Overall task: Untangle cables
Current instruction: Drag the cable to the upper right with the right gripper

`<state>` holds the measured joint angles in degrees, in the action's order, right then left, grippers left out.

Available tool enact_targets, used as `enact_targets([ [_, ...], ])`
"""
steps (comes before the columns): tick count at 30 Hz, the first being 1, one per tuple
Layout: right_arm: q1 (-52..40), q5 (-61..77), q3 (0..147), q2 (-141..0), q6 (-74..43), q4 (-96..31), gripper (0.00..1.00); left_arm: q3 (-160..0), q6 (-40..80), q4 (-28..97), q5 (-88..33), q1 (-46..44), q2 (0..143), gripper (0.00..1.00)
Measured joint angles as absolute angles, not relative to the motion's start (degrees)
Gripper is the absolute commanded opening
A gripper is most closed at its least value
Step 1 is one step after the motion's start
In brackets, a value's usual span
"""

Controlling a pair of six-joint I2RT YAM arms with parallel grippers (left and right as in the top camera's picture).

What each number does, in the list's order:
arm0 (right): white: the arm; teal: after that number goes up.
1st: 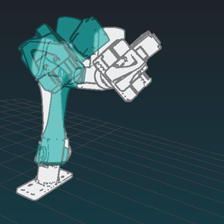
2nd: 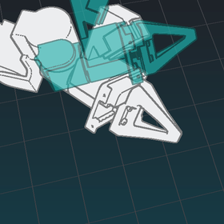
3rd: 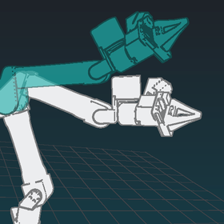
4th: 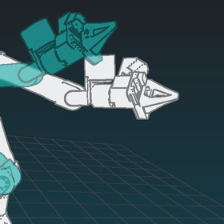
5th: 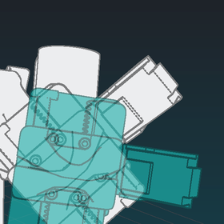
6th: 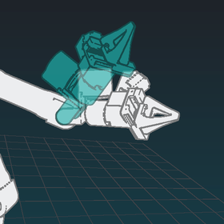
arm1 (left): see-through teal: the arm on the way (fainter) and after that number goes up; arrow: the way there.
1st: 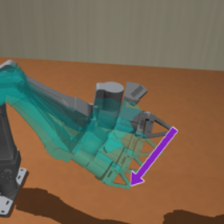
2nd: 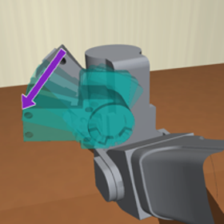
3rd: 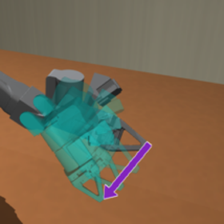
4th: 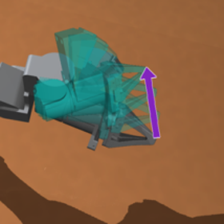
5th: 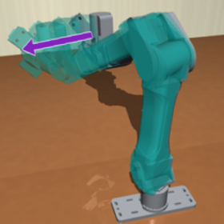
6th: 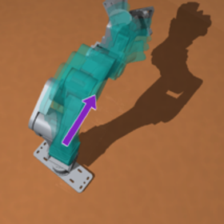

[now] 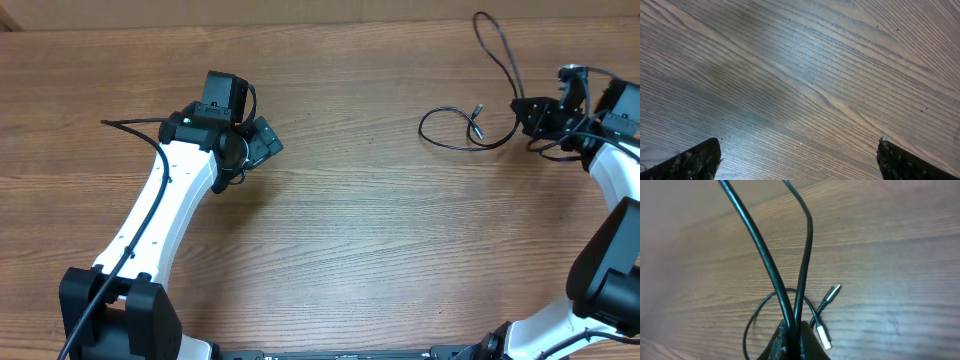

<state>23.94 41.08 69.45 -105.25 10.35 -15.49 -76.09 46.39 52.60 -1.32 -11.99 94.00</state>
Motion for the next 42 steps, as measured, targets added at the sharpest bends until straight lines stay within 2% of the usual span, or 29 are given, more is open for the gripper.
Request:
enact_targets([
  [6,21.9,38.2,69.4,-105.3,19.7,-11.4,0.04,-76.1,46.4,52.6,-1.3,-12.0,94.0,1.00],
  [13,22.1,26.4,69.5,-105.3,22.8,-10.8,0.04,-76.1,46.4,52.6,-1.3,-12.0,94.0,1.00],
  [15,22.1,24.0,69.5,-105.3,23.0,-11.8,0.09,-76.1,46.4,52.6,-1.3,-12.0,94.0,0.99],
  [17,22.1,21.9,69.4,-105.3,23.4,-12.7,0.32,-76.1,46.4,52.6,-1.3,-12.0,94.0,1.00],
  [18,22.1,20.9,69.4,-105.3,23.5,-12.9,0.59,-76.1,46.4,52.6,-1.3,-12.0,94.0,0.99],
  [19,22.1,20.6,69.5,-105.3,23.6,-12.8,0.77,-76.1,46.4,52.6,-1.3,-12.0,94.0,1.00],
  [20,22.1,20.1,69.4,-105.3,23.5,-12.9,0.91,-76.1,46.4,52.6,-1.3,-12.0,94.0,0.99],
  [21,22.1,19.7,69.5,-105.3,23.6,-13.1,1.00,-76.1,46.4,52.6,-1.3,-12.0,94.0,1.00],
  [28,22.1,18.6,69.5,-105.3,22.3,-15.2,1.00,-76.1,46.4,52.6,-1.3,-12.0,94.0,1.00],
  [37,22.1,23.9,69.5,-105.2,3.0,-14.1,1.00,-76.1,46.4,52.6,-1.3,-12.0,94.0,0.99],
  [42,21.1,26.7,69.4,-104.6,-0.8,-14.2,1.00,-76.1,46.4,52.6,-1.3,-12.0,94.0,0.99],
])
